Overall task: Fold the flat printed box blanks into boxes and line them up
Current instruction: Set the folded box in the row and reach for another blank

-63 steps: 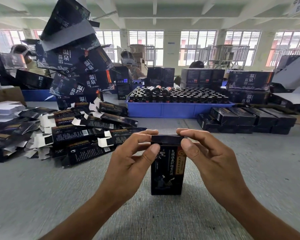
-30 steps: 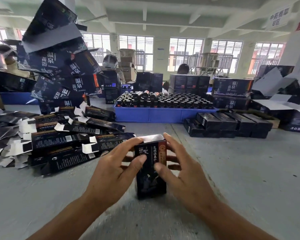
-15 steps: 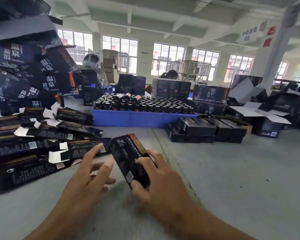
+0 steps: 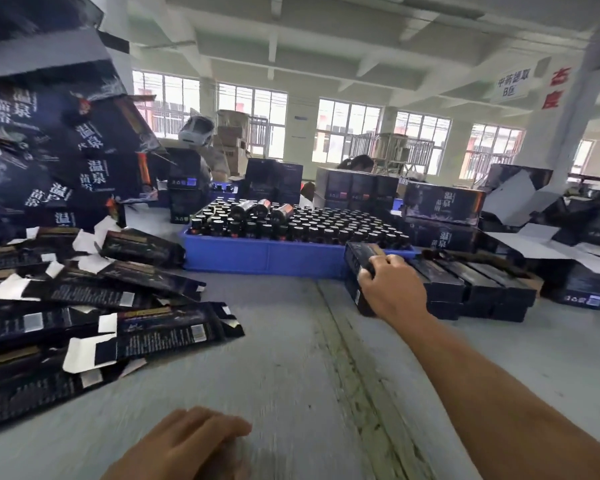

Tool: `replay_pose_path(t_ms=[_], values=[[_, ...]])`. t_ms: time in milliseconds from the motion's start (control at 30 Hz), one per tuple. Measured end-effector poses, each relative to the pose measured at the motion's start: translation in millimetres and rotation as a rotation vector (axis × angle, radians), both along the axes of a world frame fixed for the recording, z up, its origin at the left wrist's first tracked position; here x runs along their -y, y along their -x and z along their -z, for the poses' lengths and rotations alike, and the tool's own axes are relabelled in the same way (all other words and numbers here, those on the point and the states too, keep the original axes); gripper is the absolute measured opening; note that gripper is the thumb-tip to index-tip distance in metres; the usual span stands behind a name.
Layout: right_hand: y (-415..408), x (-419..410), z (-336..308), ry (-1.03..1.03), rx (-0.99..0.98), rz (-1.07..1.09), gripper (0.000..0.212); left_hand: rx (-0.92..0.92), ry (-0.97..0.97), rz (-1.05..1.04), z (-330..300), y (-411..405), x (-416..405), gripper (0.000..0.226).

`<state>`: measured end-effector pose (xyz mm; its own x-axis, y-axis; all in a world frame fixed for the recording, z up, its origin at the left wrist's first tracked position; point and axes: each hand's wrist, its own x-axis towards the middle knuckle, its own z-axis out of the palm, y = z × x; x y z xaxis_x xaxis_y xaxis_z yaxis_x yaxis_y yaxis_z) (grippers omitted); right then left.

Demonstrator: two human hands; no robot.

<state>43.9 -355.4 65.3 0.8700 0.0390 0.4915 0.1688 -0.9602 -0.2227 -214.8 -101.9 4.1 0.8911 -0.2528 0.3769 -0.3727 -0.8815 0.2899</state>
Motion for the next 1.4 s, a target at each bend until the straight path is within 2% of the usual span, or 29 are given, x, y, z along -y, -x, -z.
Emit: replay_pose_path(t_ms=[33, 67, 133, 200, 233, 267, 333, 400, 500, 567, 633, 733, 867, 1100, 1233, 1333, 1400], values=[[-6, -1, 3, 0.038, -0.024, 0.018, 0.043, -0.074, -0.001, -0.01, -2, -1, -1, 0.048], [-11, -1, 7, 0.083, -0.06, 0.035, 0.044, -0.057, -0.027, -0.005, -3, -1, 1, 0.043], [-14, -1, 13, 0.149, -0.136, 0.062, 0.053, 0.047, 0.088, 0.014, 3, 7, 6, 0.035], [-10, -6, 16, 0.186, -0.083, 0.049, 0.062, 0.049, 0.186, 0.052, 6, 10, 4, 0.03], [-6, -12, 16, 0.195, -0.008, 0.008, 0.063, 0.027, 0.188, 0.017, 6, 12, 6, 0.032], [0, -20, 16, 0.192, 0.057, -0.063, 0.061, 0.084, 0.152, -0.041, 7, 11, 7, 0.04], [18, -43, 17, 0.176, 0.082, -0.243, 0.053, 0.06, 0.107, -0.115, 12, 11, 6, 0.062], [42, -66, 25, 0.138, -0.067, -0.374, 0.045, -0.003, 0.108, -0.138, 12, 13, 7, 0.068], [73, -84, 45, 0.123, -0.305, -0.422, 0.032, -0.069, 0.125, -0.125, 8, 15, 9, 0.056], [87, -80, 59, 0.174, -0.331, -0.458, 0.024, -0.053, 0.139, -0.121, 9, 15, 5, 0.047], [101, -70, 68, 0.199, -0.304, -0.489, 0.03, -0.019, 0.108, -0.193, 11, 12, -3, 0.047], [122, -49, 73, 0.242, -0.324, -0.477, 0.049, -0.014, 0.077, -0.456, 9, 1, -22, 0.055], [147, -41, 69, 0.278, -0.28, -0.486, 0.05, -0.13, -0.029, -0.64, 9, -13, -42, 0.07], [157, -46, 65, 0.253, -0.254, -0.44, 0.048, -0.177, -0.223, -0.629, 6, -55, -51, 0.088], [157, -50, 67, 0.186, -0.302, -0.409, 0.047, -0.254, -0.238, -0.661, -5, -79, -57, 0.094], [157, -51, 65, 0.212, -0.283, -0.405, 0.047, -0.312, -0.243, -0.663, -15, -91, -67, 0.1], [163, -50, 60, 0.276, -0.184, -0.42, 0.048, -0.338, -0.252, -0.654, -21, -96, -75, 0.1]])
